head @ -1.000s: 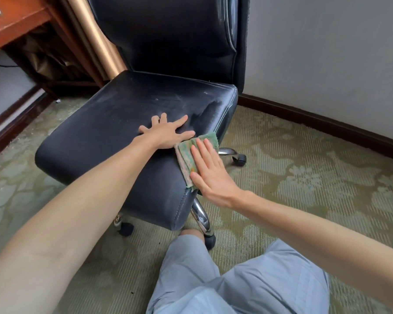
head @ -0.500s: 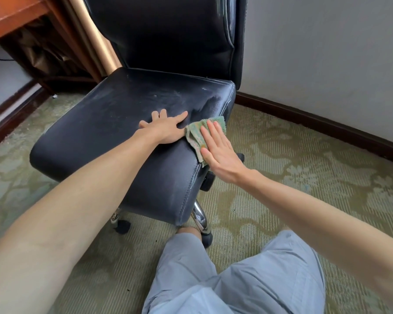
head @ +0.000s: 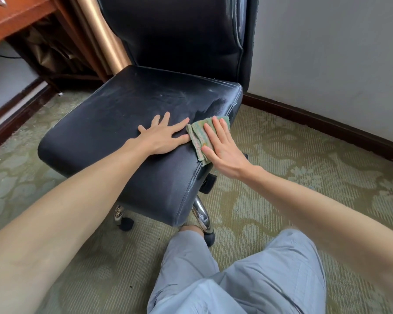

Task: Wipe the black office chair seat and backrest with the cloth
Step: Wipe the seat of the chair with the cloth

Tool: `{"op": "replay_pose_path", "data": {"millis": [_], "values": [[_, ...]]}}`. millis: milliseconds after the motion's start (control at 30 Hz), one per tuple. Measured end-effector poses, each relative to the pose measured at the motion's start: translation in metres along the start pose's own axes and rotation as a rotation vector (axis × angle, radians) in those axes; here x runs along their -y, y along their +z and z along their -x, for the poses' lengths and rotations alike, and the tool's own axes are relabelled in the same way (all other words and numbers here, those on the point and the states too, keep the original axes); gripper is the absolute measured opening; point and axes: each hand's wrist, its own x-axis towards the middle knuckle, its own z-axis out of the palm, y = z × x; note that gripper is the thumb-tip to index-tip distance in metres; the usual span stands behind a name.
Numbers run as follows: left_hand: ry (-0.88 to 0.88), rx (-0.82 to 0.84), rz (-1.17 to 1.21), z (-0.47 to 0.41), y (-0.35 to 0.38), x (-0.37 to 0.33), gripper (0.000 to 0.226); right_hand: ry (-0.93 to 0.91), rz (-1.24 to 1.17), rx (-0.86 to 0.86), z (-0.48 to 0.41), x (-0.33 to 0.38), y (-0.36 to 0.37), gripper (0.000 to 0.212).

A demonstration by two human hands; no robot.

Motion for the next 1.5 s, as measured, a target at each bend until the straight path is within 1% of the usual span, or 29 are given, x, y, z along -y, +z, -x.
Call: {"op": "replay_pose_path", "data": {"millis": [133,233,433,500,567,700,800,867,1000,1133,1267,1400,1433,1500], "values": [[-0.006,0.006,-0.017,-0.003,-0.004,-0.004,0.06,-0.025,0.003,-0.026,0.002,-0.003,0.003,0.06],[-0.009,0.002,-0.031,-0.005,-0.001,-0.005,0.061,-0.039,-0.001,-0.031,0.01,0.004,0.007,0.061],[-0.002,-0.006,-0.021,-0.001,-0.001,-0.006,0.067,-0.148,0.09,0.017,0.058,0.026,0.032,0.063],[0.001,-0.014,-0.026,-0.001,0.0,-0.005,0.067,-0.165,0.112,0.039,0.06,0.025,0.032,0.063],[0.0,-0.011,-0.027,-0.002,-0.001,-0.005,0.068,-0.205,0.184,0.04,0.053,0.02,0.025,0.063],[-0.002,-0.002,-0.017,-0.002,-0.003,-0.005,0.067,-0.372,0.374,-0.008,0.044,0.011,0.018,0.063],[0.008,0.002,-0.005,0.001,-0.003,-0.004,0.066,-0.57,0.413,-0.012,0.046,0.009,0.023,0.06],[0.016,0.0,-0.013,0.0,-0.003,-0.003,0.066,-0.624,0.406,-0.024,0.049,0.011,0.03,0.058],[0.022,0.003,-0.02,-0.001,-0.001,0.001,0.066,-0.654,0.401,-0.046,0.047,0.014,0.039,0.055],[0.039,0.017,-0.028,0.0,-0.002,0.006,0.066,-0.702,0.442,0.002,0.029,0.001,0.028,0.055],[0.037,0.023,-0.046,-0.001,-0.002,0.006,0.067,-0.616,0.458,0.006,0.012,-0.015,0.01,0.058],[0.033,0.022,-0.019,-0.005,0.001,0.009,0.07,-0.564,0.456,-0.034,0.024,-0.004,0.018,0.057],[0.026,0.031,-0.003,-0.006,0.002,0.011,0.073,-0.59,0.454,-0.036,0.028,0.002,0.022,0.057],[0.017,0.041,0.026,-0.006,0.004,0.015,0.08,-0.7,0.451,-0.024,0.036,0.017,0.032,0.053]]}}
